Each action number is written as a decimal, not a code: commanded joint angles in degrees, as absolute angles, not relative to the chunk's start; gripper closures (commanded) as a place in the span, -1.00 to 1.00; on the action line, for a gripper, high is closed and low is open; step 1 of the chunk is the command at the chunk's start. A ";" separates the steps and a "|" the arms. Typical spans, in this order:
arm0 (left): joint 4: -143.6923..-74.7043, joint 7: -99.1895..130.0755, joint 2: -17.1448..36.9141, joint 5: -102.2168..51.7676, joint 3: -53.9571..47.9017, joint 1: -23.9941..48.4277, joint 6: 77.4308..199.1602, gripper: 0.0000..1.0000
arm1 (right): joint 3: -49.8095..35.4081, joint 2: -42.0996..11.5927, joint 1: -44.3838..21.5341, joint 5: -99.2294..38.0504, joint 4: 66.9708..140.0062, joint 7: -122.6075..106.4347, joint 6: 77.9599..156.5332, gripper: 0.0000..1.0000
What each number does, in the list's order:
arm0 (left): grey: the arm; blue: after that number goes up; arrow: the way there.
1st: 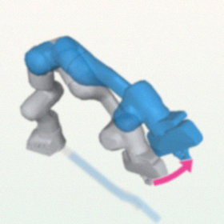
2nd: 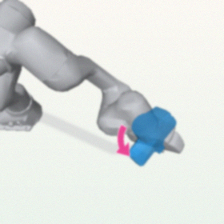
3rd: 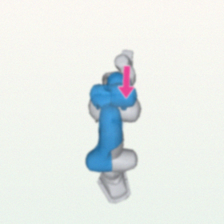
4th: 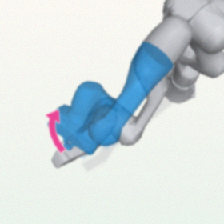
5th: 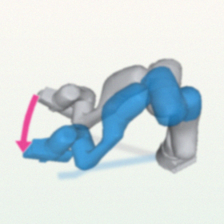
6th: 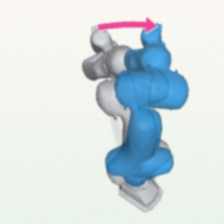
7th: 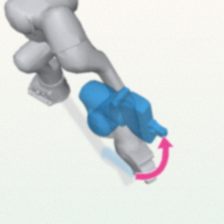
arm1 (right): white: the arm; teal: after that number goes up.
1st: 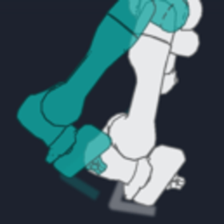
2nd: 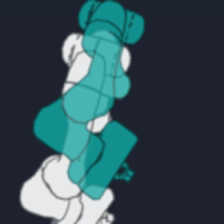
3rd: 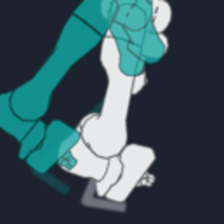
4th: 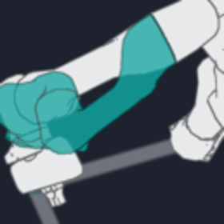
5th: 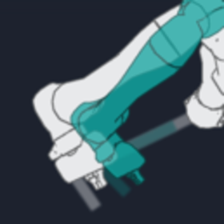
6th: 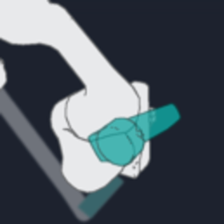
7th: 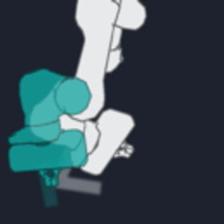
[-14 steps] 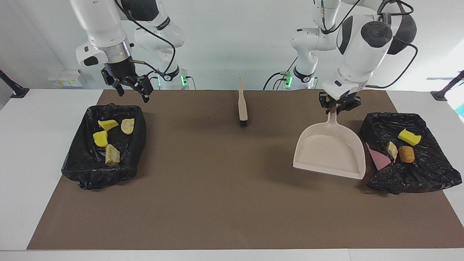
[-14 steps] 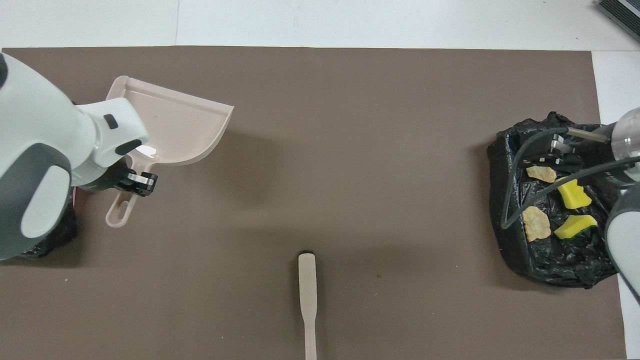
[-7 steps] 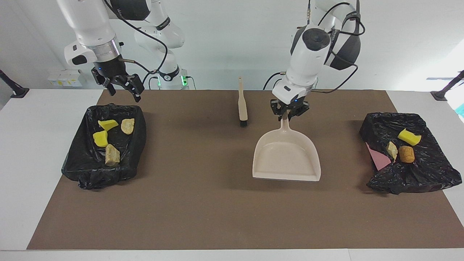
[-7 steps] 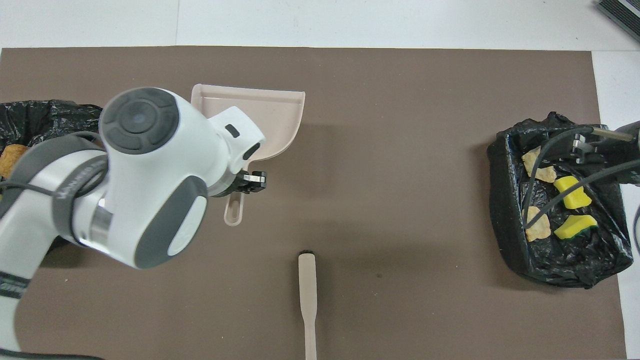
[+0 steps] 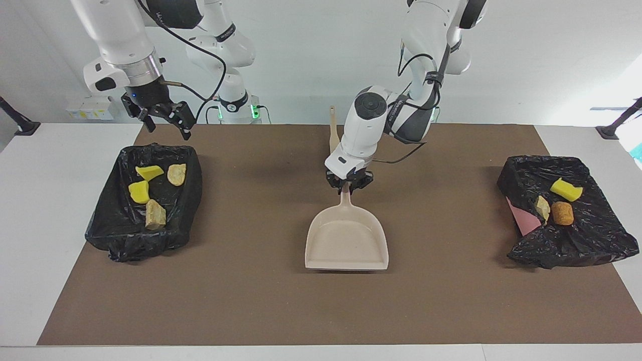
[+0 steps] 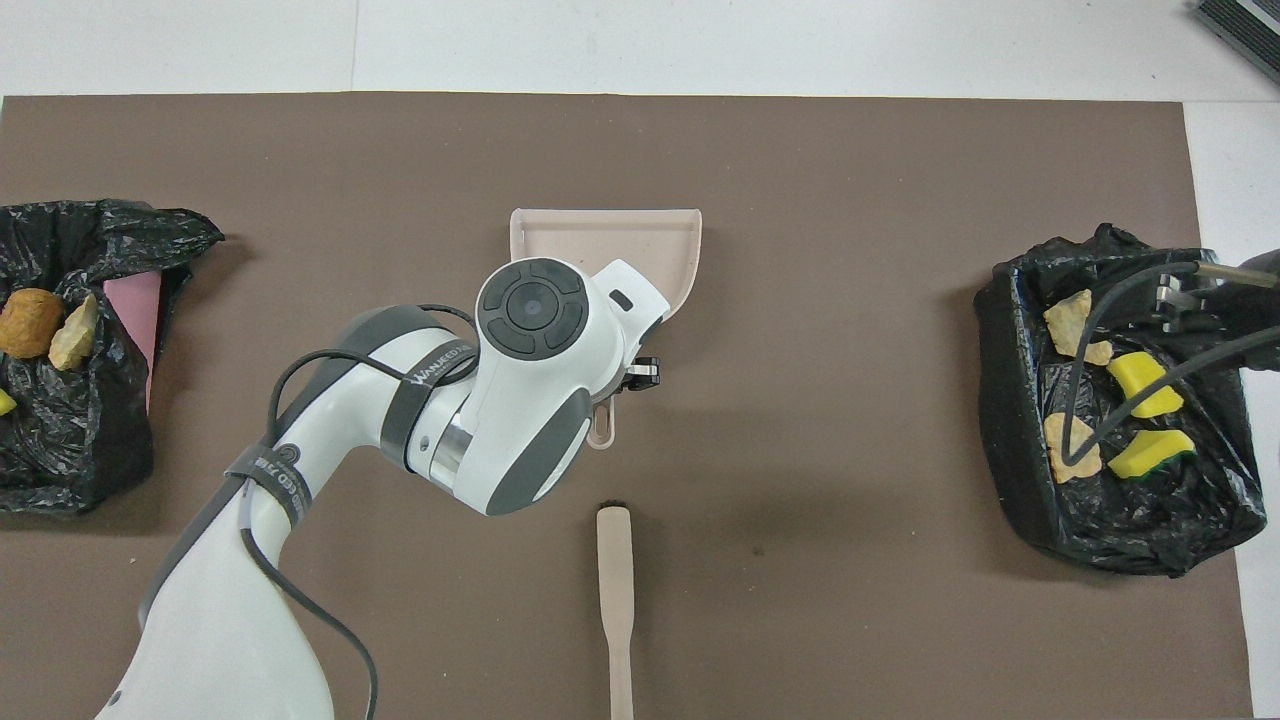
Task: Sweep and dump trash in bin
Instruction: 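Bring the dustpan back and set it on the table with the left gripper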
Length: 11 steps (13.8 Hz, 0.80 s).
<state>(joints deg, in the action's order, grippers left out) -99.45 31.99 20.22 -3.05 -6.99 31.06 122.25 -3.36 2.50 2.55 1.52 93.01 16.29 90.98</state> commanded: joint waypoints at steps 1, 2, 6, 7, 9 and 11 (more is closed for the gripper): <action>-100.63 32.96 20.91 -3.78 -5.89 32.69 125.67 1.00 | -3.69 2.37 2.64 2.46 92.20 15.12 89.74 -1.00; -100.63 32.26 21.18 -3.78 -5.89 32.61 125.42 0.29 | -3.69 2.37 2.55 2.55 92.20 15.12 89.74 -1.00; -100.20 32.79 19.17 -3.60 -5.19 31.29 124.19 -1.00 | -3.69 2.46 2.64 2.55 92.28 14.94 89.65 -1.00; -100.02 32.26 18.12 -3.60 -4.84 30.16 124.10 -1.00 | -3.69 2.46 2.64 2.55 92.20 14.85 89.65 -1.00; -99.23 31.12 16.79 -2.99 -4.92 27.17 122.96 -1.00 | -3.69 2.46 2.64 2.37 92.28 14.68 89.74 -1.00; -98.18 27.79 15.47 -2.99 -4.92 23.05 119.99 -1.00 | -3.60 2.55 2.81 2.20 92.37 14.68 89.74 -1.00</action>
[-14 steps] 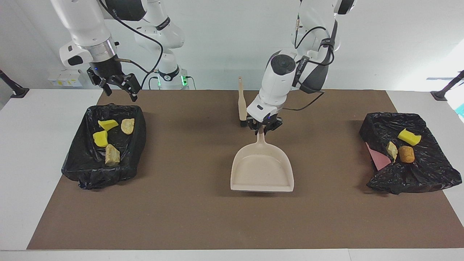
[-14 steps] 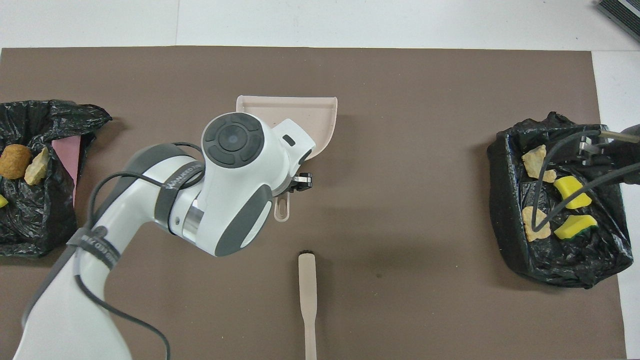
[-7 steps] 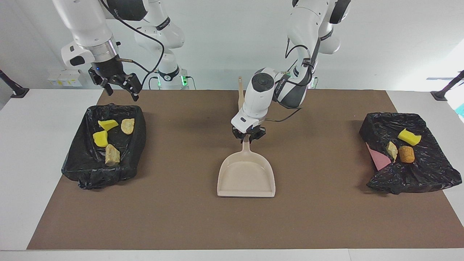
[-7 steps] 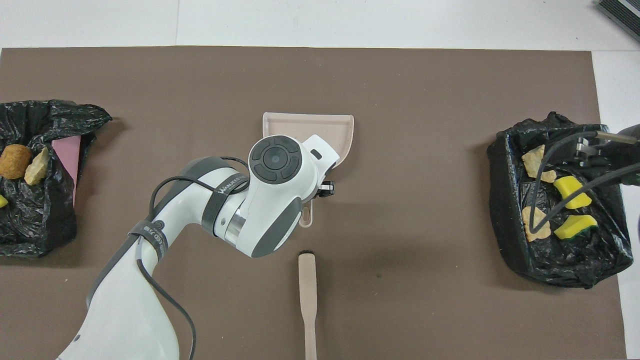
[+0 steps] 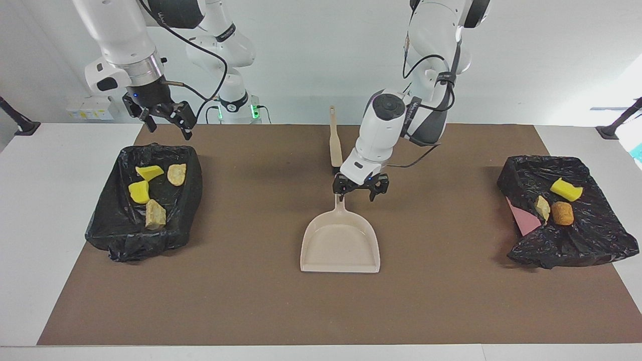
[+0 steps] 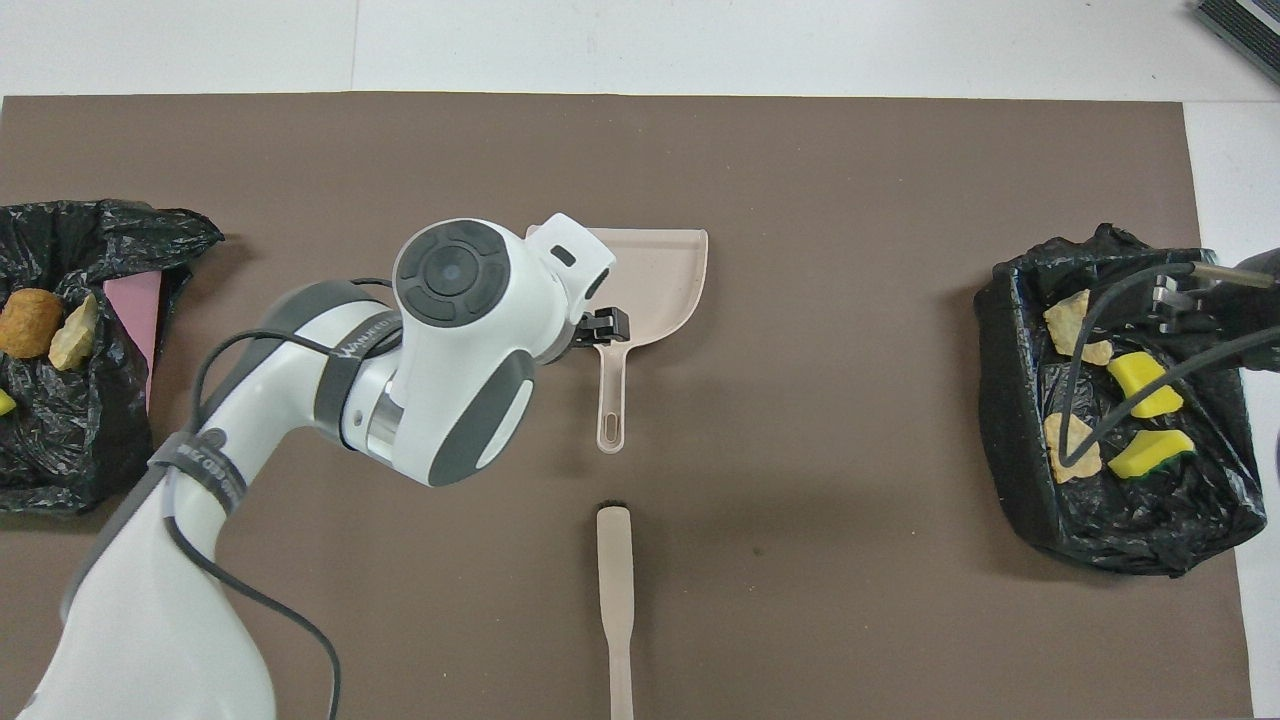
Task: Sweep and dump trash in bin
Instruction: 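Bring the dustpan back and set it on the table with the left gripper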
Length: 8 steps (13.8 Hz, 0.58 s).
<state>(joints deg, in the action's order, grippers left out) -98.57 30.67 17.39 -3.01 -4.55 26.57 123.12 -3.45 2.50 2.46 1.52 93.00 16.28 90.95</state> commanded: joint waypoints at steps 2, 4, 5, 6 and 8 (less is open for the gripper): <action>-96.16 22.61 14.68 -3.51 -4.92 19.18 115.60 -1.00 | -3.69 2.55 2.99 2.20 92.37 14.68 89.74 -1.00; -95.63 18.39 13.63 -3.69 -4.84 15.66 113.65 -1.00 | -3.60 2.46 2.99 2.11 92.37 14.85 89.82 -1.00; -95.36 16.37 13.10 -3.69 -4.83 13.90 112.77 -1.00 | -3.60 2.46 2.99 2.02 92.37 15.03 89.82 -1.00; -94.93 14.35 12.66 -3.69 -4.66 12.23 111.98 -1.00 | -3.69 2.46 2.99 2.02 92.37 15.03 89.91 -1.00; -94.40 11.00 11.43 -3.34 -4.57 9.94 111.10 -1.00 | -3.60 2.46 2.99 2.11 92.37 15.12 90.00 -1.00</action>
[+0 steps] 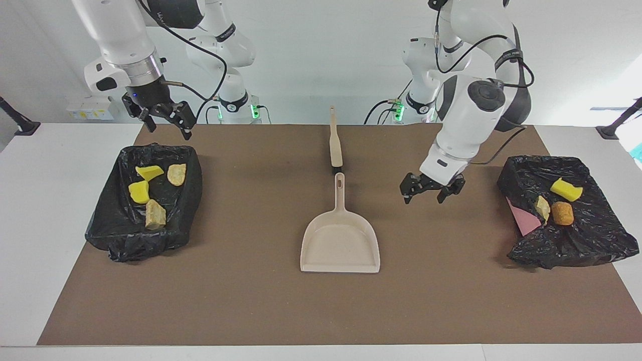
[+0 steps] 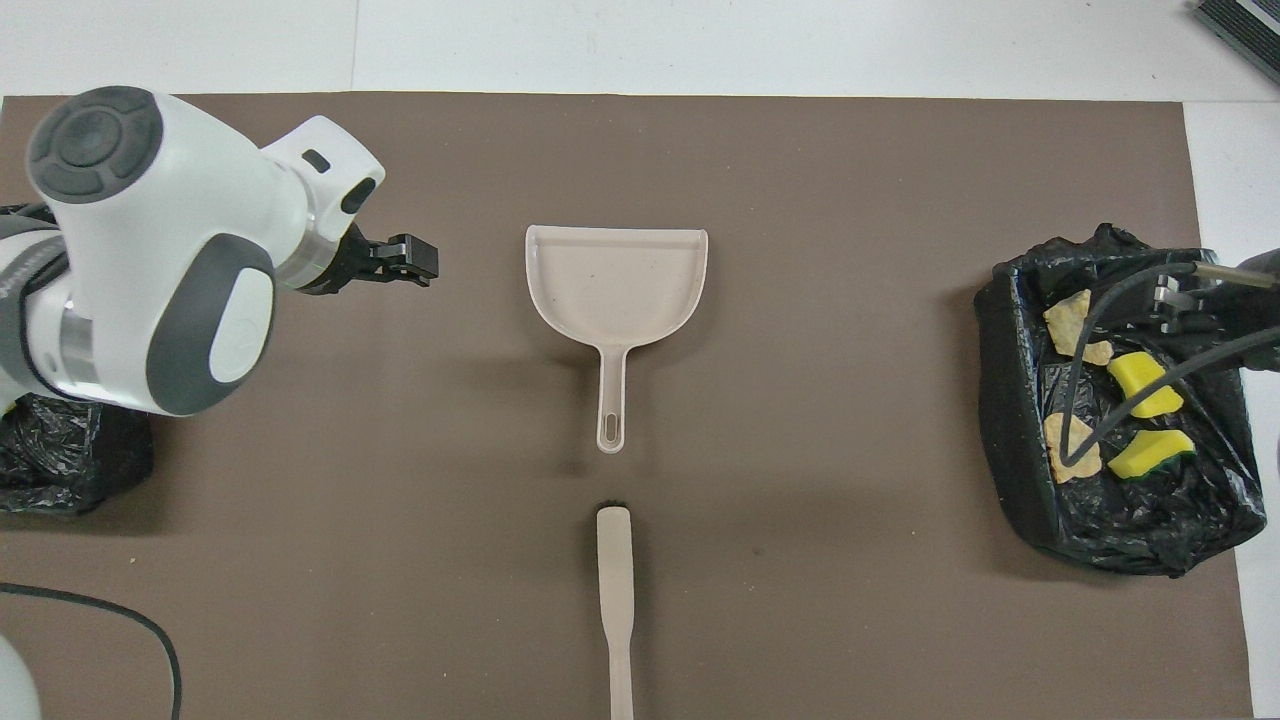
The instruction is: Sweep and dump trash in bin
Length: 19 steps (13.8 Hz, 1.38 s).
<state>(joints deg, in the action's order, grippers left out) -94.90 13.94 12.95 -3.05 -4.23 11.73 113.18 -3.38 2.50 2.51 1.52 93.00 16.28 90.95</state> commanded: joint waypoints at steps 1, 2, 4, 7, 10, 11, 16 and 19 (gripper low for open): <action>-94.48 8.99 10.56 -3.25 -4.48 8.28 110.92 -1.00 | -3.60 2.46 2.99 2.02 92.37 15.12 90.09 -1.00; -94.57 7.14 9.59 -3.25 -4.40 6.96 110.31 -1.00 | -3.60 2.46 3.08 2.02 92.37 15.12 90.17 -1.00; -94.13 3.36 8.10 -3.16 -4.31 4.06 107.85 -1.00 | -3.60 2.46 3.08 2.02 92.37 15.20 90.35 -1.00; -94.22 -2.36 6.16 -3.16 -4.13 1.41 104.34 -1.00 | -3.52 2.46 3.16 2.11 92.46 15.21 90.35 -1.00; -94.22 -6.05 3.61 -2.99 -3.78 -1.48 100.47 -1.00 | -3.69 2.81 2.99 1.32 92.37 15.03 88.69 -1.00; -94.31 -7.28 2.82 -2.99 -3.69 -2.36 99.33 -1.00 | -3.60 2.81 2.99 1.49 92.46 14.86 88.68 -1.00; -94.13 -2.90 -0.52 -2.90 -4.04 -2.46 96.78 -1.00 | -3.52 2.81 3.08 1.58 92.37 14.94 88.86 -1.00; -94.13 -3.25 -2.37 -2.46 -4.22 -2.20 93.88 -1.00 | -3.60 2.81 2.99 1.67 92.37 14.59 89.03 -1.00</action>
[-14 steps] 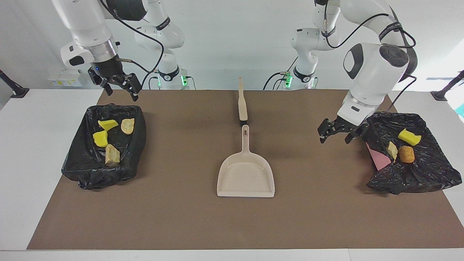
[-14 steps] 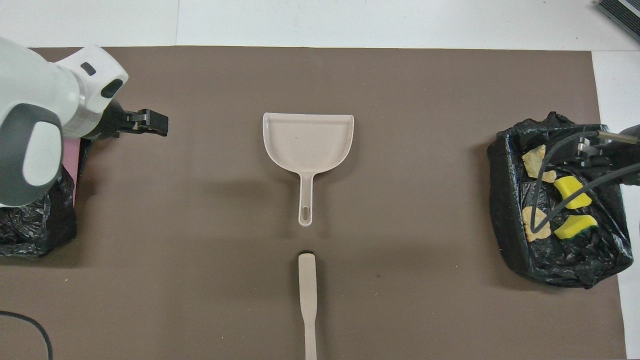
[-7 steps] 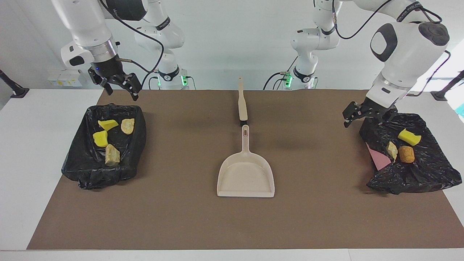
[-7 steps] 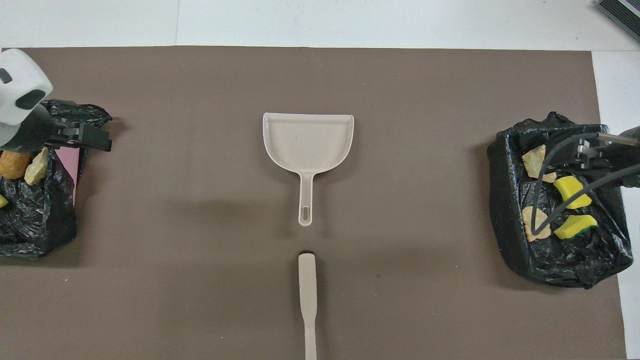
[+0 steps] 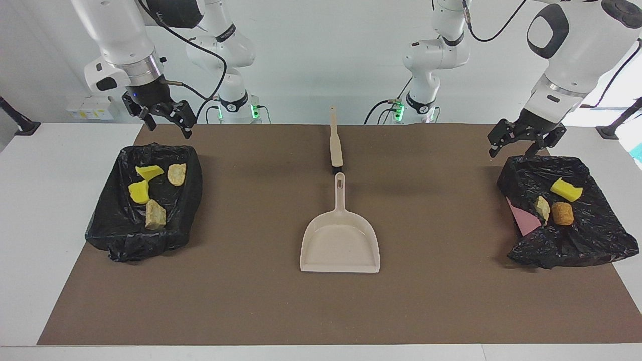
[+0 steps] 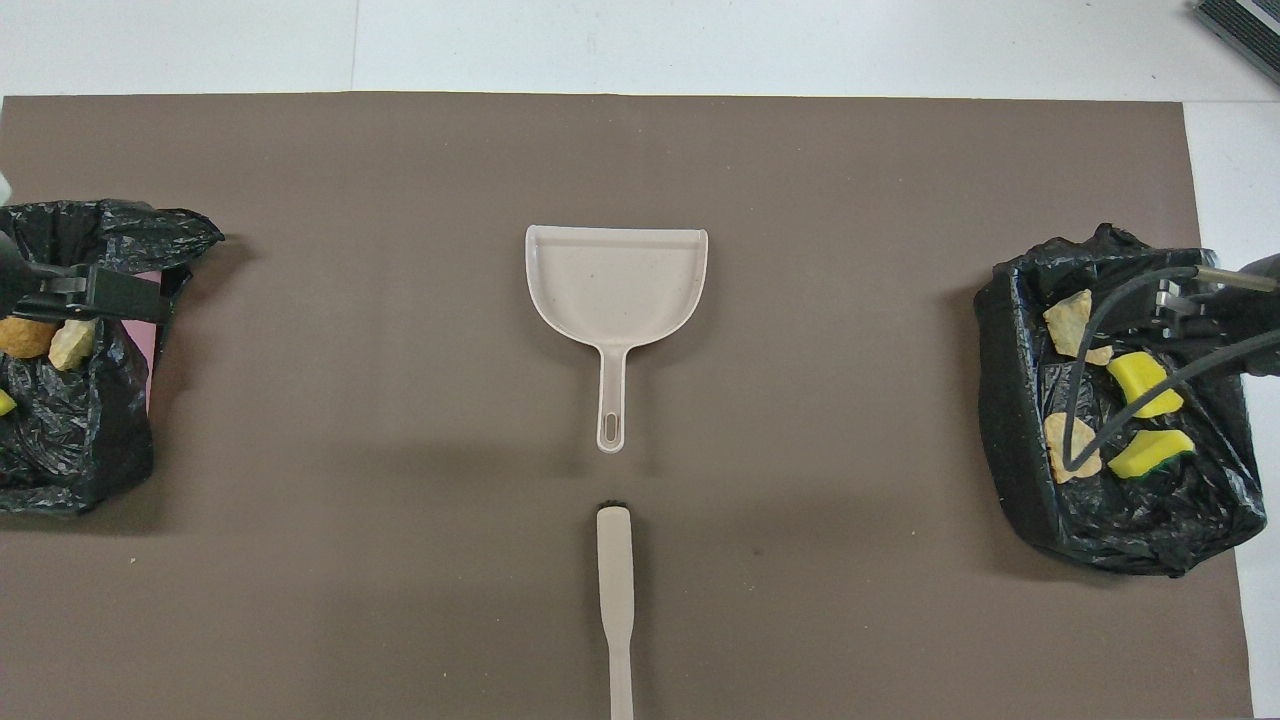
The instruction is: Sweep and dump trash in bin
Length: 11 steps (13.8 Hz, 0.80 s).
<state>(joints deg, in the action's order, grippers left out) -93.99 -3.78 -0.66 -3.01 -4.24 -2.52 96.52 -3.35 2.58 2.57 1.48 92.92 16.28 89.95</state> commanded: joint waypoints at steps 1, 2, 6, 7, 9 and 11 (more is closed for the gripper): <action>-94.13 -3.34 -3.07 -1.50 -4.31 -2.20 92.91 -1.00 | -3.60 2.81 2.99 2.02 92.37 14.59 89.12 -1.00; -94.04 -3.77 -3.34 -0.54 -4.48 -2.11 91.25 -1.00 | -3.60 2.81 3.08 2.02 92.37 14.59 89.12 -1.00; -91.75 -4.48 -3.69 -0.44 -5.10 -2.02 87.62 -1.00 | -3.60 2.72 3.08 2.20 92.37 14.59 89.12 -1.00; -92.28 -4.66 -4.13 -0.53 -5.10 -2.02 87.80 -1.00 | -3.60 2.72 3.08 2.11 92.37 14.59 89.12 -1.00; -92.29 -4.75 -4.13 -0.53 -5.10 -2.11 87.80 -1.00 | -3.60 2.72 3.08 2.11 92.37 14.59 89.21 -1.00; -91.76 -5.36 -3.96 -0.35 -5.10 -2.02 87.02 -1.00 | -3.60 2.72 3.08 2.11 92.37 14.50 89.21 -1.00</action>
<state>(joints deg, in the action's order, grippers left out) -92.34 -4.31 -3.66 -1.39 -5.33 -2.50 88.80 -3.35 2.58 2.57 1.48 92.89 16.28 89.95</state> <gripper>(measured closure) 0.000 0.000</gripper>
